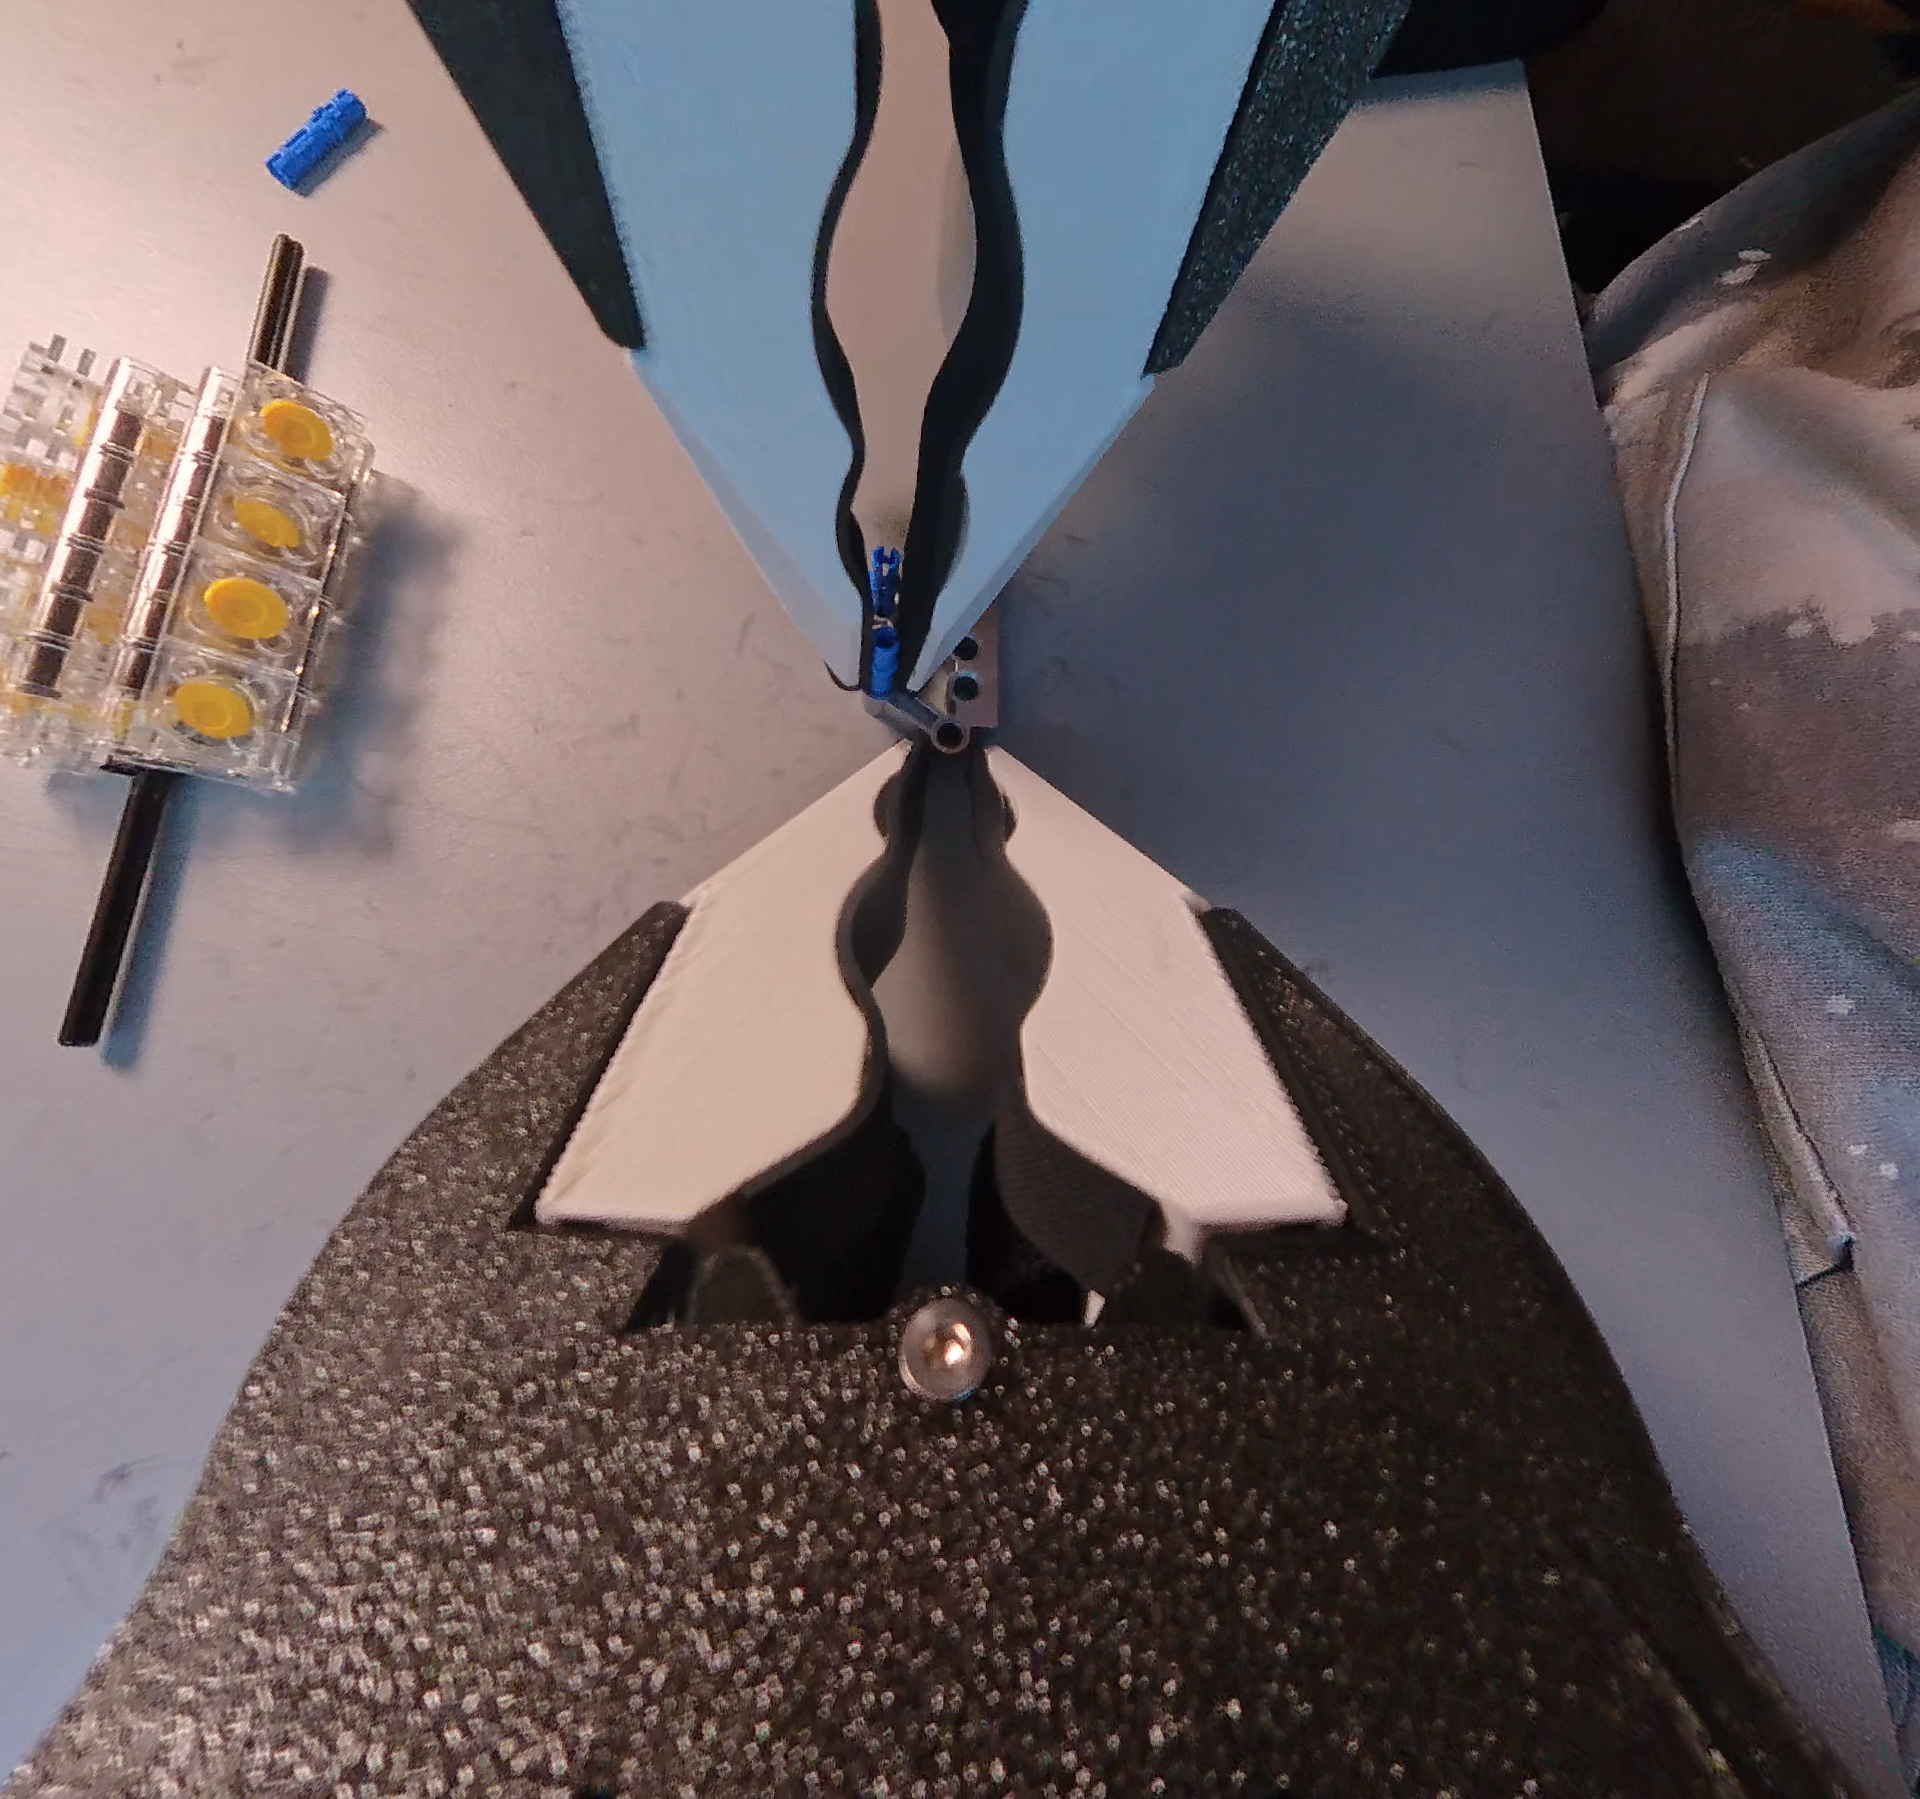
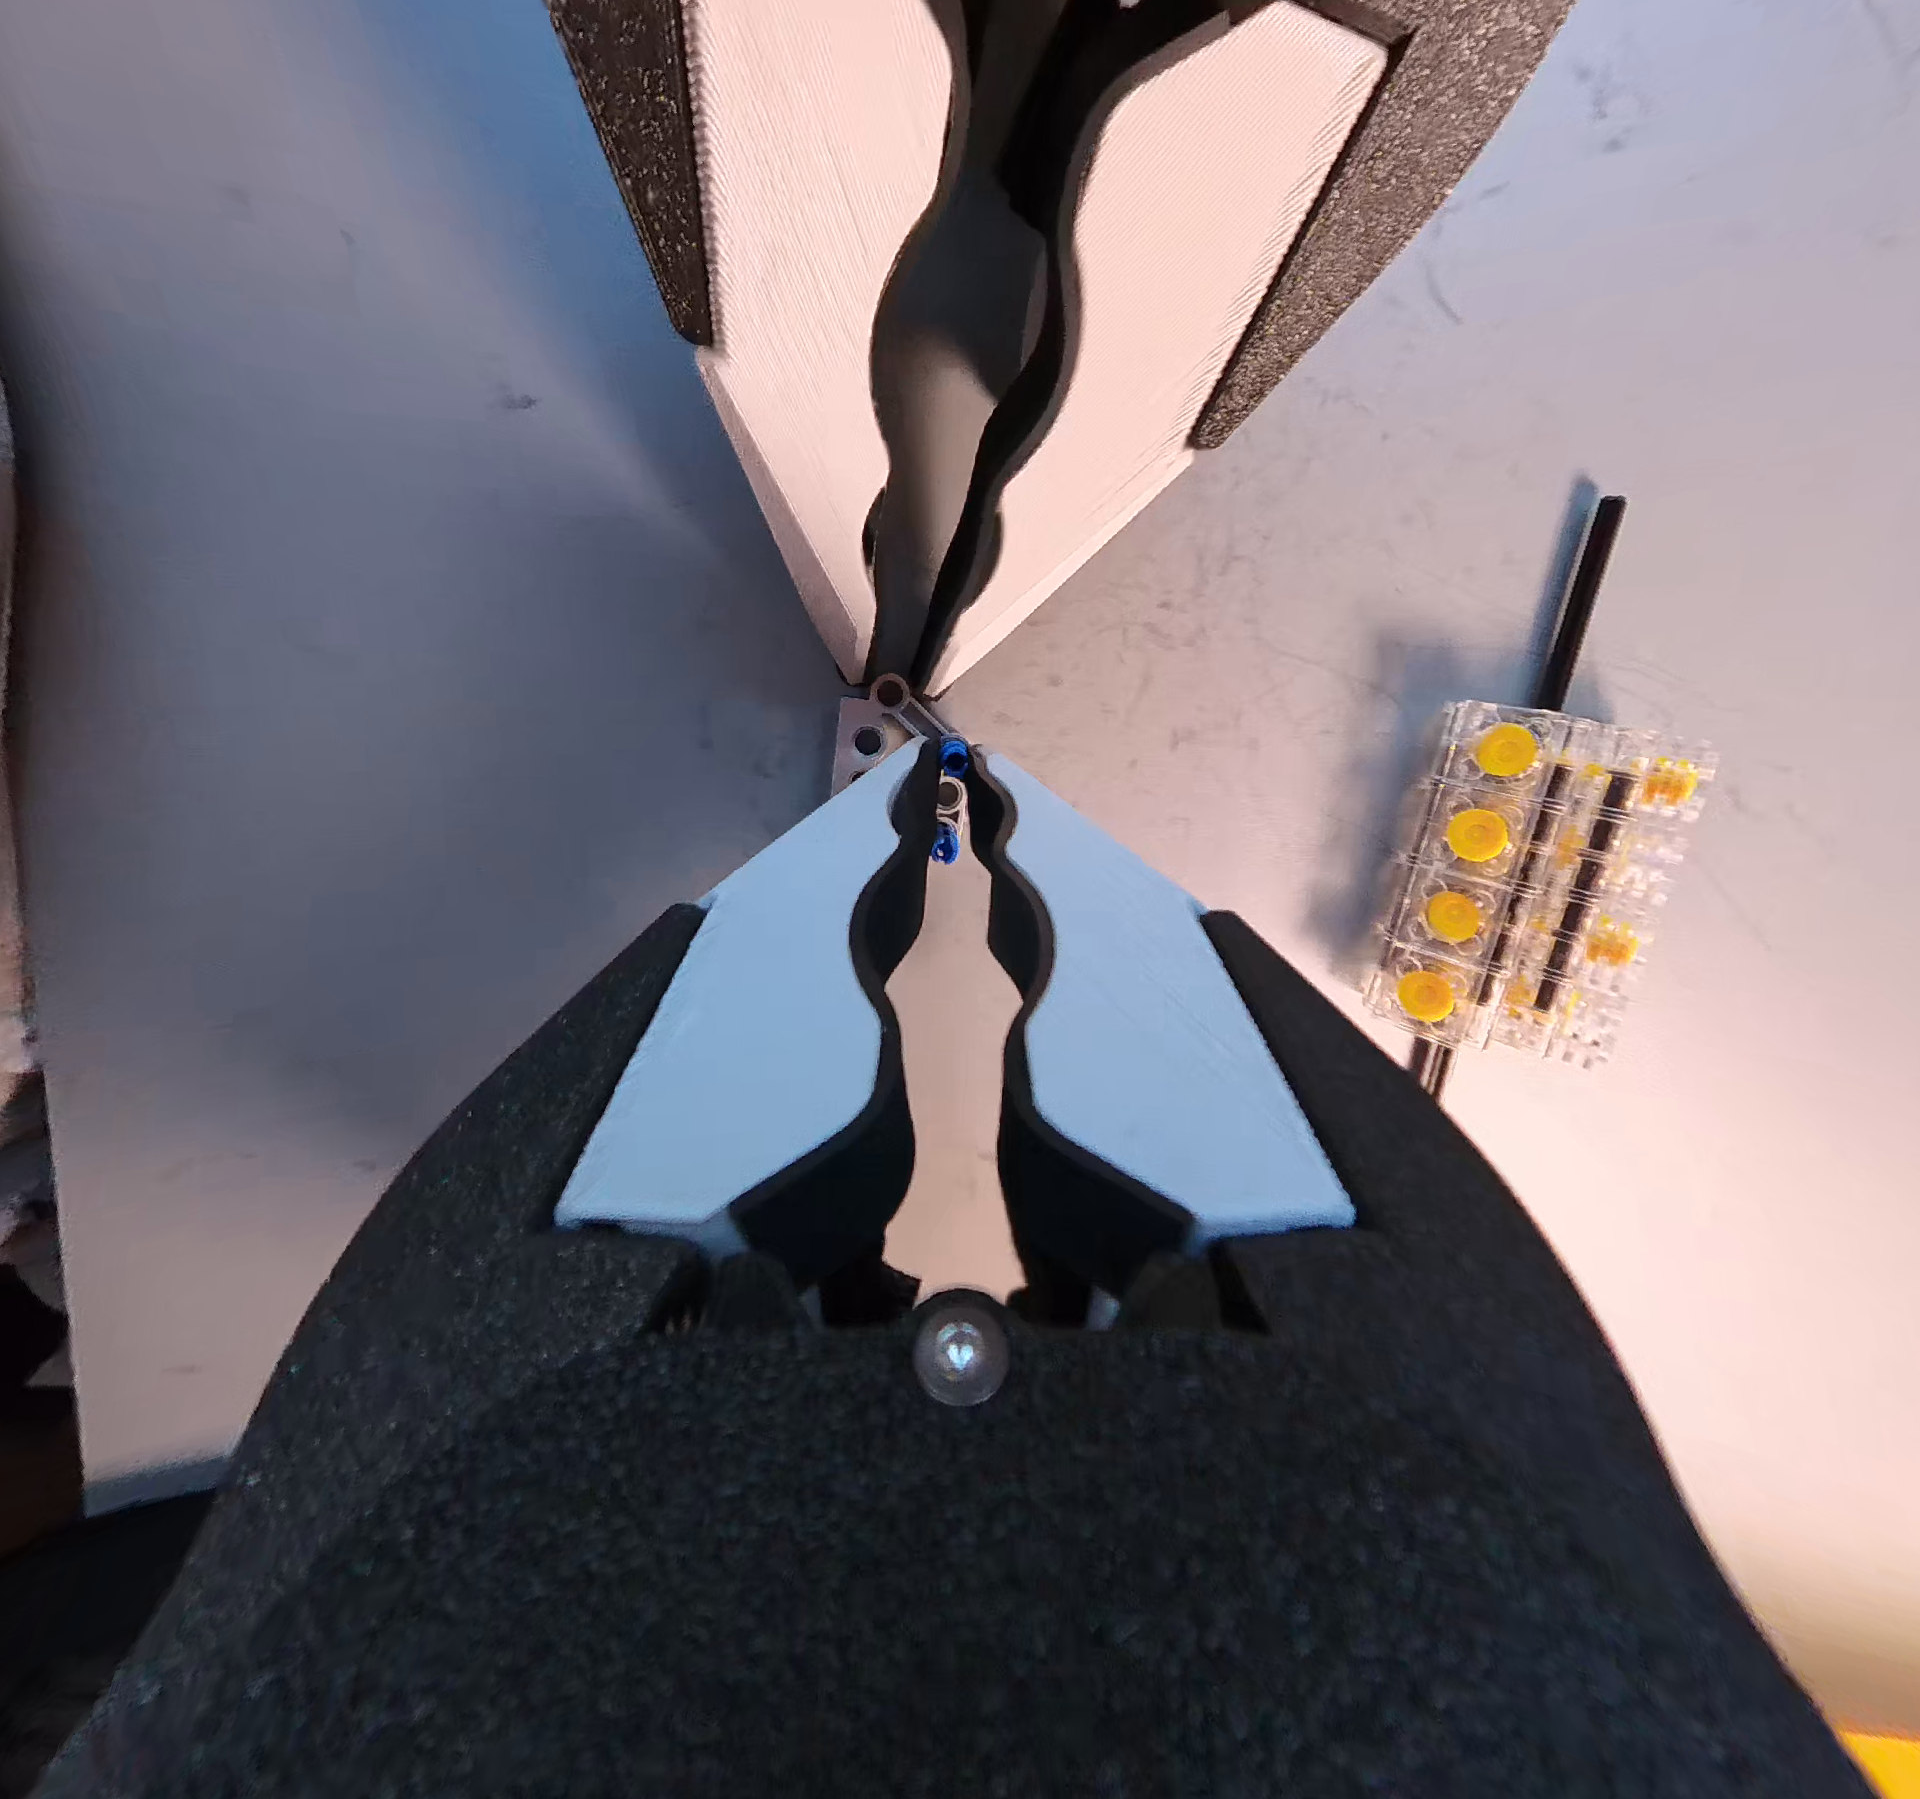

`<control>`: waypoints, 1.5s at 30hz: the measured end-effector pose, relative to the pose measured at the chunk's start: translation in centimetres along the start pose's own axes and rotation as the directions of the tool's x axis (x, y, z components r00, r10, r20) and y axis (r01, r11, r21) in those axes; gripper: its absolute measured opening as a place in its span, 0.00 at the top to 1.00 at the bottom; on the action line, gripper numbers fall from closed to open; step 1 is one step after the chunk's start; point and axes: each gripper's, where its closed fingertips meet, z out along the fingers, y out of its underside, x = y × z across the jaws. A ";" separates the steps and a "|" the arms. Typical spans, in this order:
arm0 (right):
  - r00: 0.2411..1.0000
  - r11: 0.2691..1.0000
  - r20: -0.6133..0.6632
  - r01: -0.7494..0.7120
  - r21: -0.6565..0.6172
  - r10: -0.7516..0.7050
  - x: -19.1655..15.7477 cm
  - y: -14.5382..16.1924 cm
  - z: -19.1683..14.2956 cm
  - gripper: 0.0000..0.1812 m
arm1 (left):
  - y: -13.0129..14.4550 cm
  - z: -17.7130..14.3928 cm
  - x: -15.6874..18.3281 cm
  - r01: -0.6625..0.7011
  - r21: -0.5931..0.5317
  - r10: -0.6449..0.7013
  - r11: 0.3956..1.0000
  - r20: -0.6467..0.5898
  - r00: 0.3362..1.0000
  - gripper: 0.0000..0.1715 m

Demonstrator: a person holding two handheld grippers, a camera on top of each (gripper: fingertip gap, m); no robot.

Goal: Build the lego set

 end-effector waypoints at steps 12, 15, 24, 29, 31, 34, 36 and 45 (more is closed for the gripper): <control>0.916 0.930 -0.241 -0.254 0.267 0.320 5.9 4.4 -6.9 0.84 | -0.2 -1.0 -1.4 0.023 0.035 -0.024 0.999 0.044 0.999 0.91; 0.844 0.883 -0.285 -0.381 0.274 0.453 7.8 9.0 -6.9 0.86 | -0.9 -1.2 -1.8 0.032 0.086 -0.037 0.996 0.055 0.998 0.86; 0.754 0.796 -0.275 -0.511 0.324 0.596 9.8 13.0 -4.3 0.93 | -1.6 0.3 -1.5 -0.012 0.077 0.003 0.997 0.107 0.994 0.77; 0.793 0.822 -0.256 -0.467 0.327 0.552 9.6 11.9 -4.1 0.98 | -1.8 0.6 -1.3 -0.007 0.079 -0.002 0.997 0.106 0.994 0.87; 0.817 0.784 -0.169 -0.439 0.438 0.552 8.8 9.3 -4.9 0.98 | -1.5 0.5 -1.7 -0.006 0.064 -0.003 0.998 0.128 0.992 0.89; 0.874 0.734 -0.085 -0.346 0.584 0.479 6.8 4.8 -7.0 0.98 | -1.0 0.0 -2.4 0.006 0.062 -0.014 0.998 0.141 0.990 0.91; 0.893 0.710 -0.048 -0.322 0.626 0.447 5.6 2.7 -7.3 0.98 | -0.7 -0.6 -3.3 0.015 0.063 -0.026 0.998 0.170 0.985 0.90; 0.932 0.733 -0.035 -0.260 0.629 0.361 2.8 -0.7 -5.7 0.98 | -2.7 -4.2 -4.8 0.044 0.231 -0.087 0.972 0.182 0.979 0.90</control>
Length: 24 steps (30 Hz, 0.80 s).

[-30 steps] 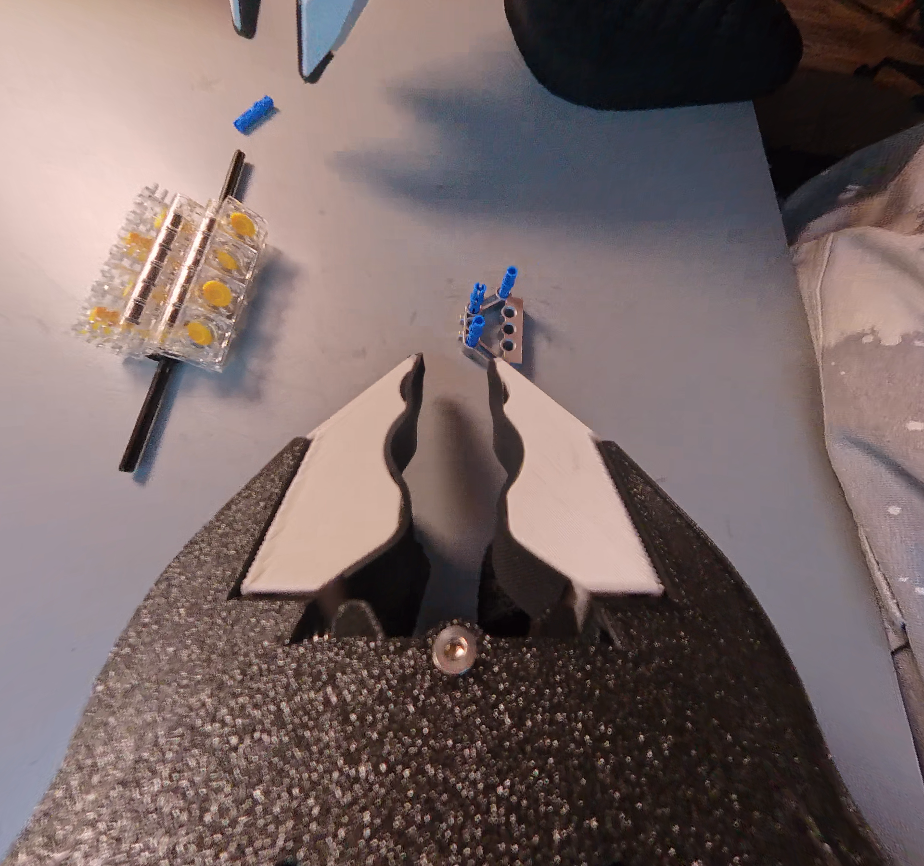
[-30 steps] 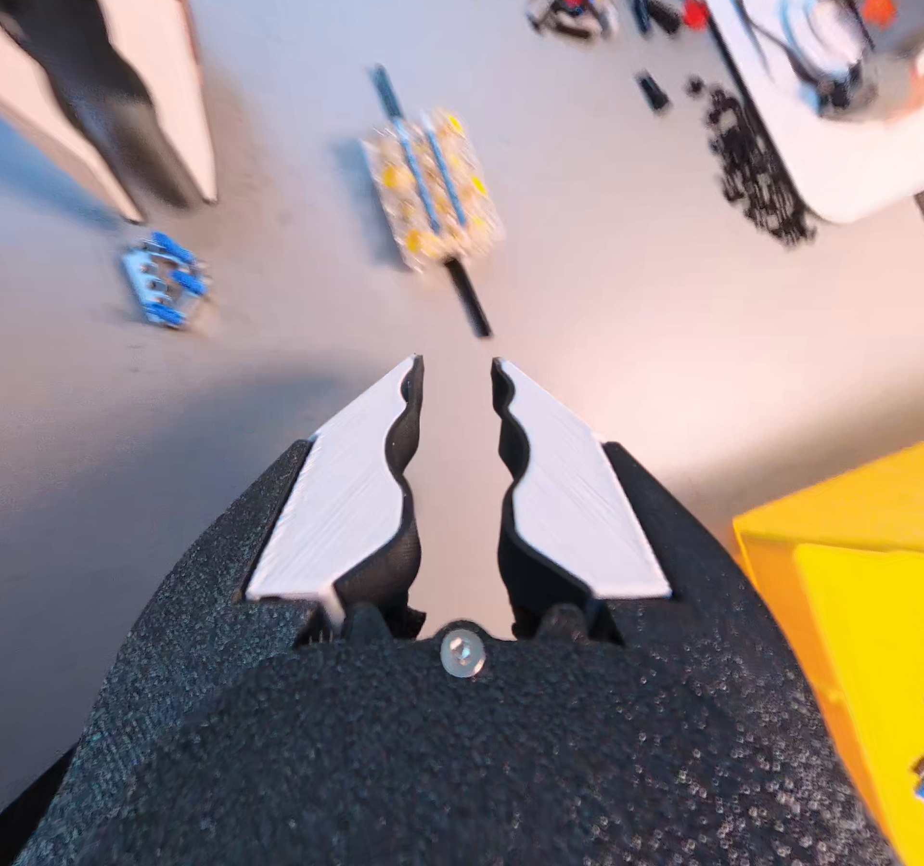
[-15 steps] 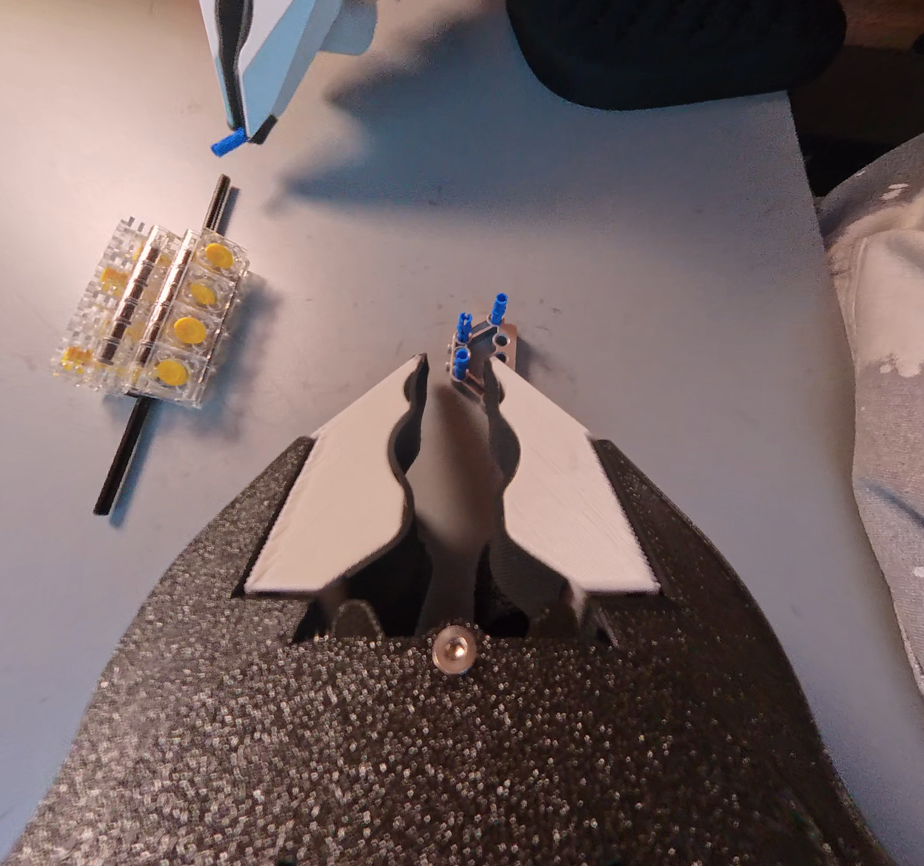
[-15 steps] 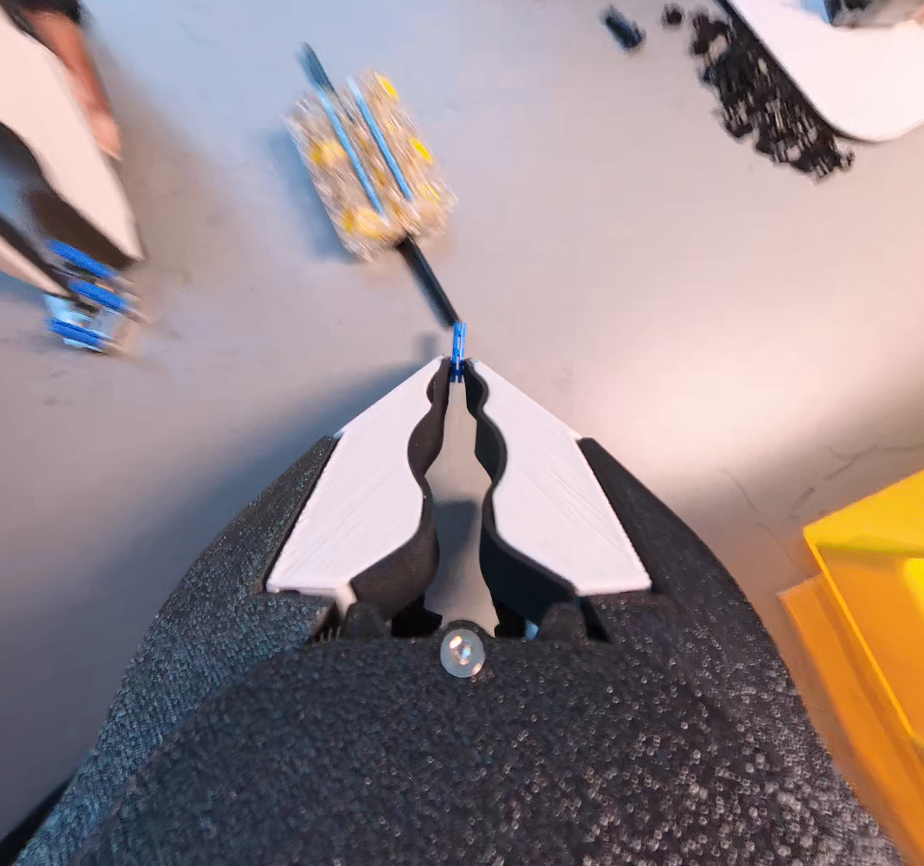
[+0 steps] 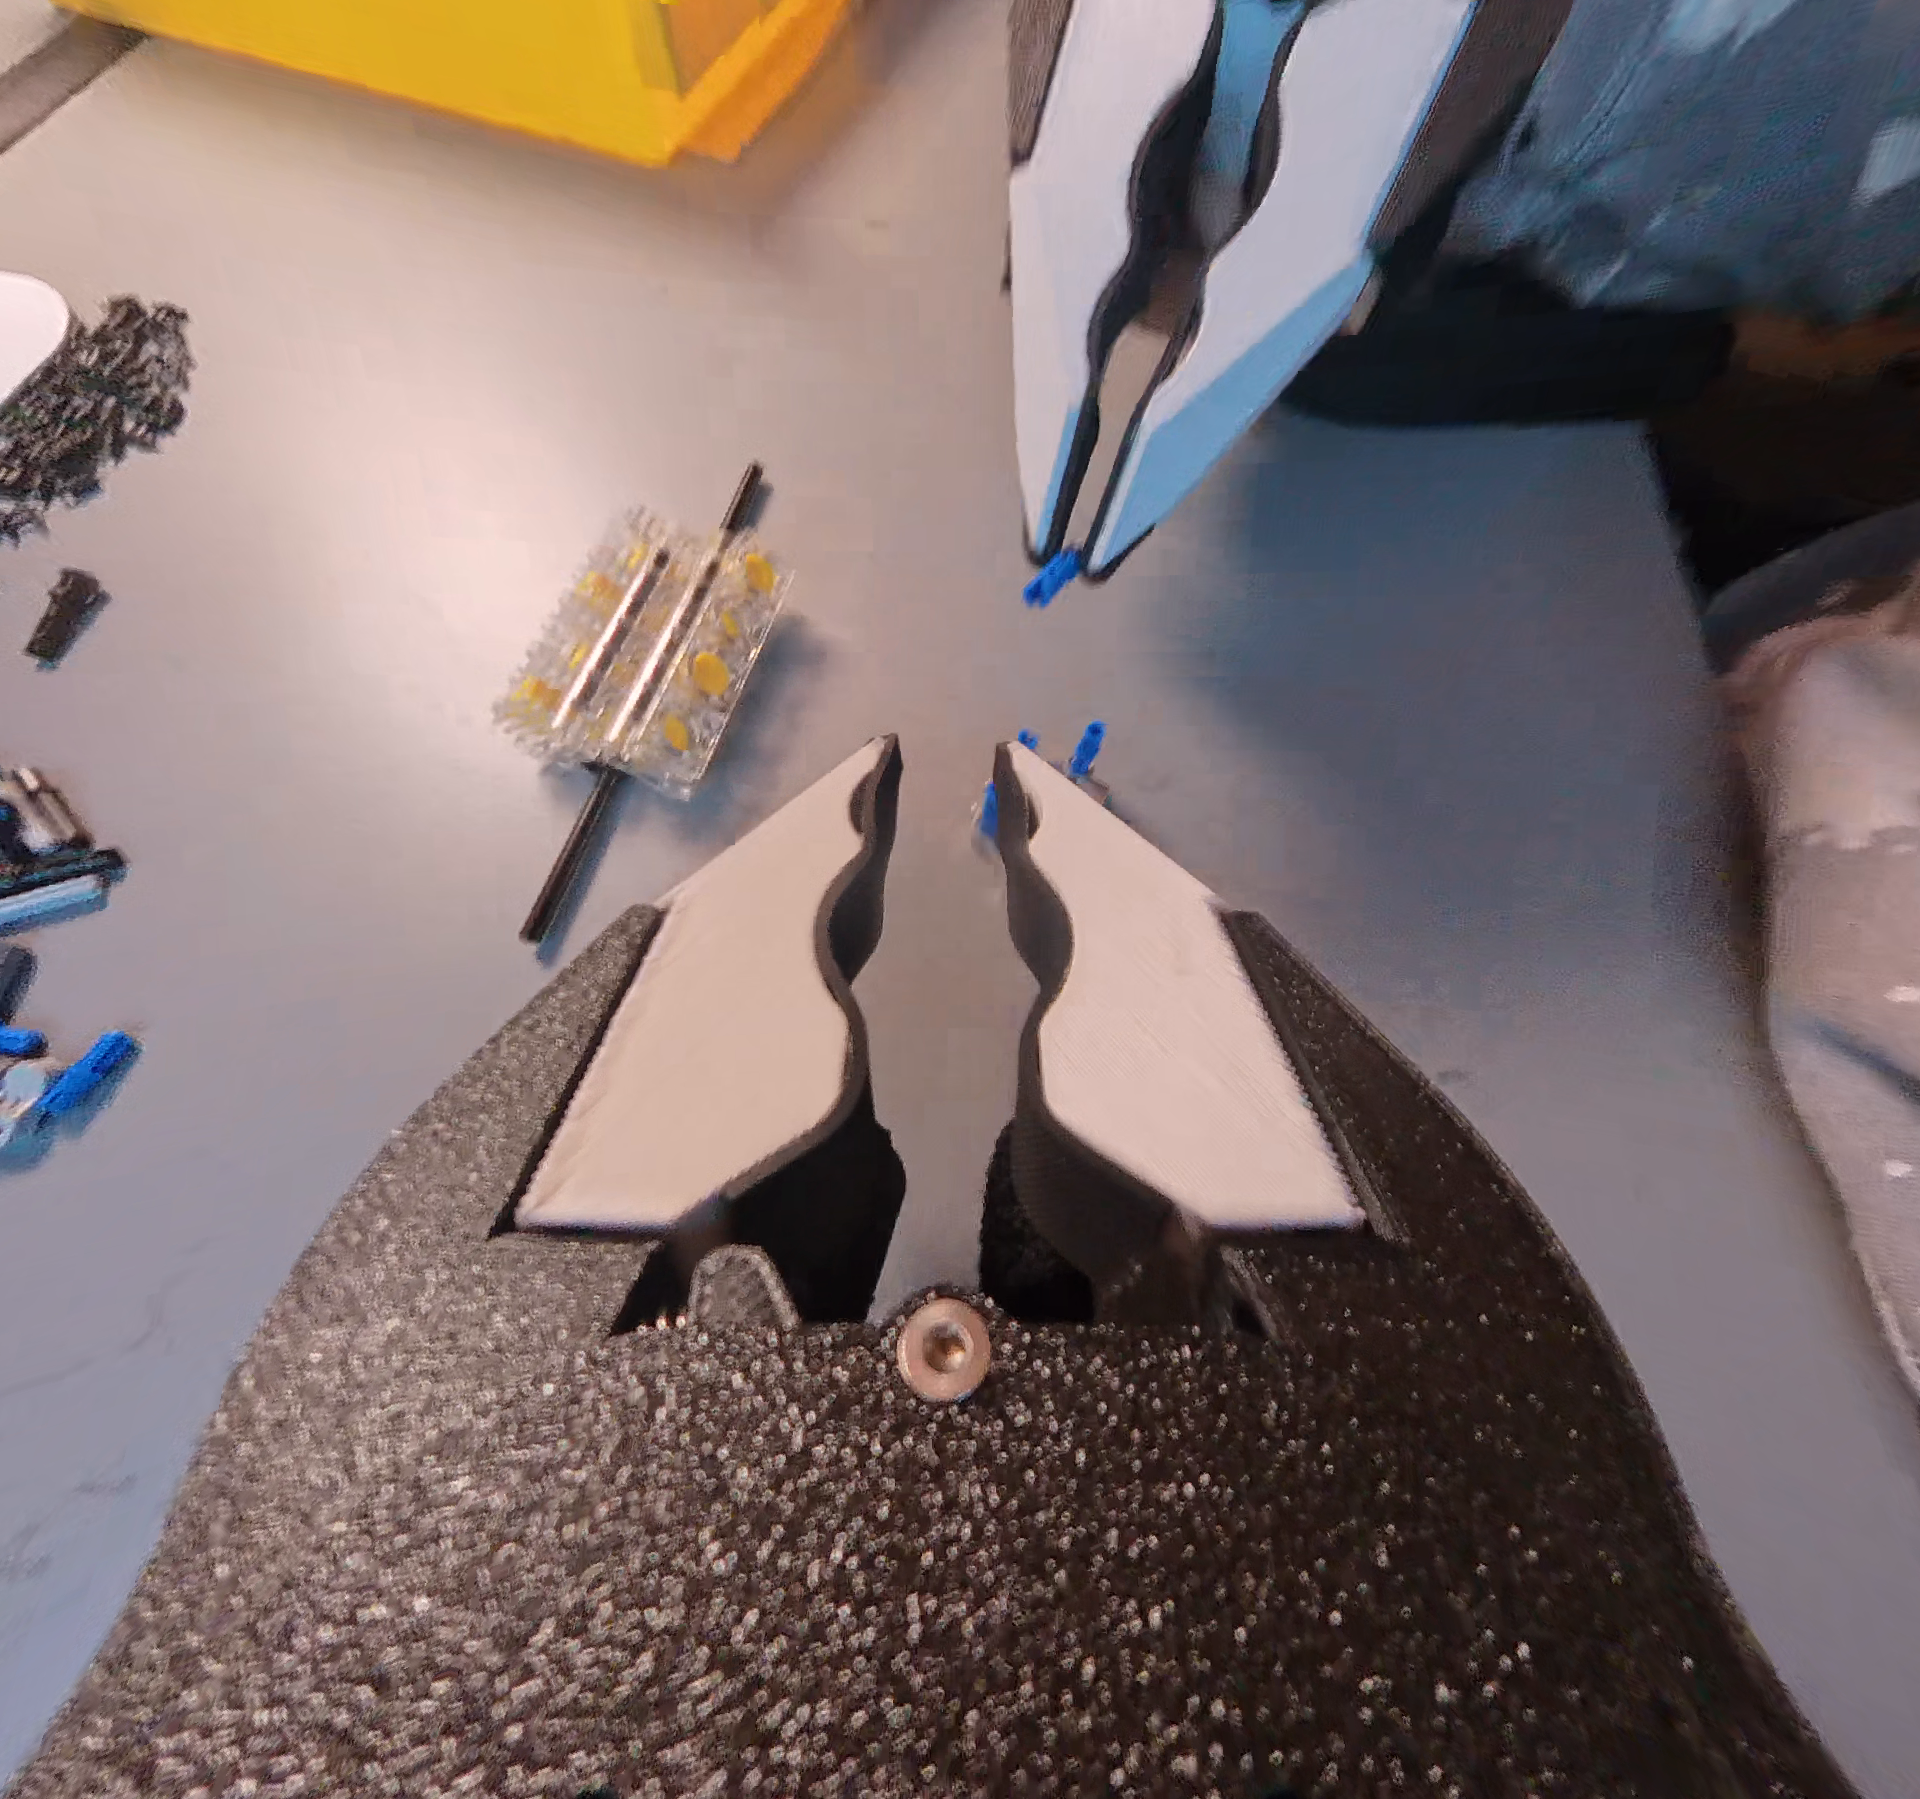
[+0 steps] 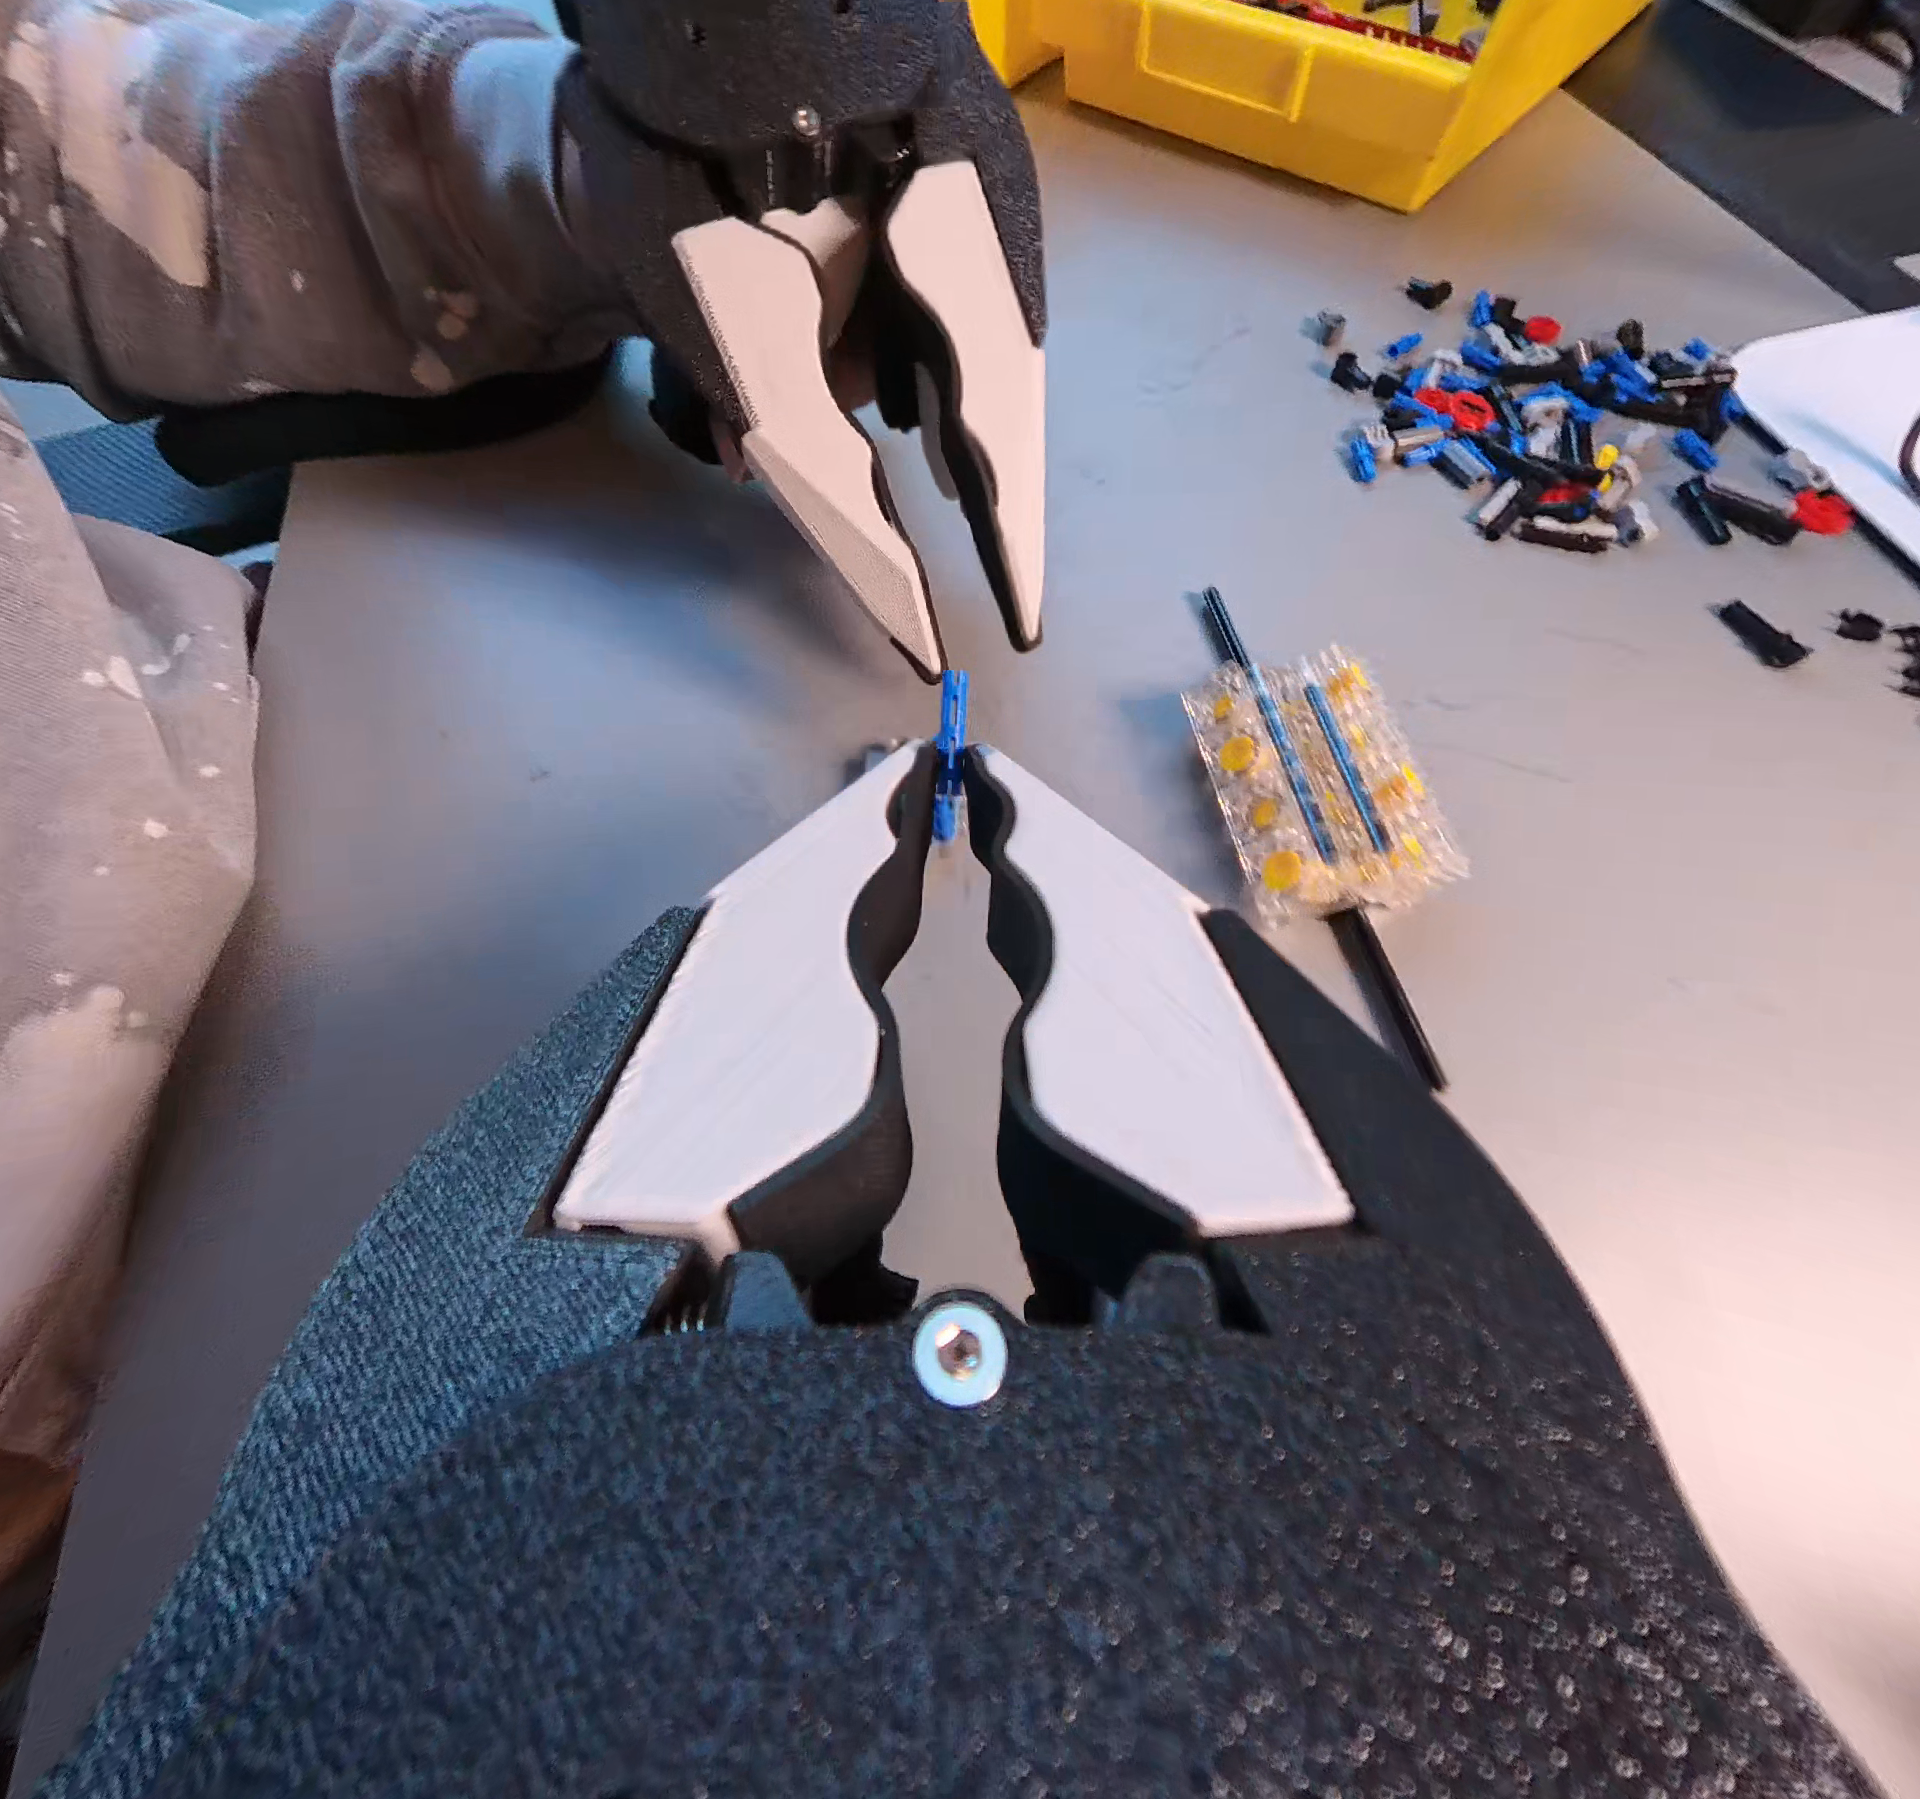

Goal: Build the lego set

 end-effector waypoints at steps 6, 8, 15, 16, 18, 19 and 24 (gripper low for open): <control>0.996 0.988 -0.017 0.093 0.120 -0.091 -0.6 -3.2 1.3 0.98 | -4.0 -2.1 1.0 0.209 0.232 -0.164 0.950 -0.198 0.966 0.91; 0.994 0.987 -0.019 0.106 0.119 -0.105 -0.2 -3.5 1.5 0.98 | -4.2 -2.6 0.6 0.222 0.254 -0.174 0.941 -0.196 0.965 0.93; 0.990 0.979 -0.028 0.138 0.150 -0.135 0.5 -4.4 1.7 0.98 | -4.5 -3.0 0.1 0.227 0.285 -0.179 0.931 -0.184 0.966 0.98; 0.992 0.974 -0.030 0.130 0.185 -0.127 0.6 -4.8 1.6 0.98 | -4.8 -3.2 0.0 0.246 0.303 -0.191 0.921 -0.201 0.961 0.98; 0.995 0.951 -0.018 0.097 0.293 -0.096 0.6 -6.1 0.9 1.00 | -5.5 -3.8 -0.3 0.306 0.347 -0.230 0.886 -0.244 0.942 0.98; 0.996 0.935 -0.008 0.082 0.345 -0.084 0.5 -6.7 0.5 1.00 | -5.9 -4.1 -0.3 0.348 0.371 -0.252 0.861 -0.284 0.925 0.98; 0.991 0.904 -0.074 0.130 0.406 -0.110 0.8 -7.3 -0.1 0.93 | -7.3 -5.2 -0.3 0.511 0.435 -0.310 0.741 -0.453 0.836 0.98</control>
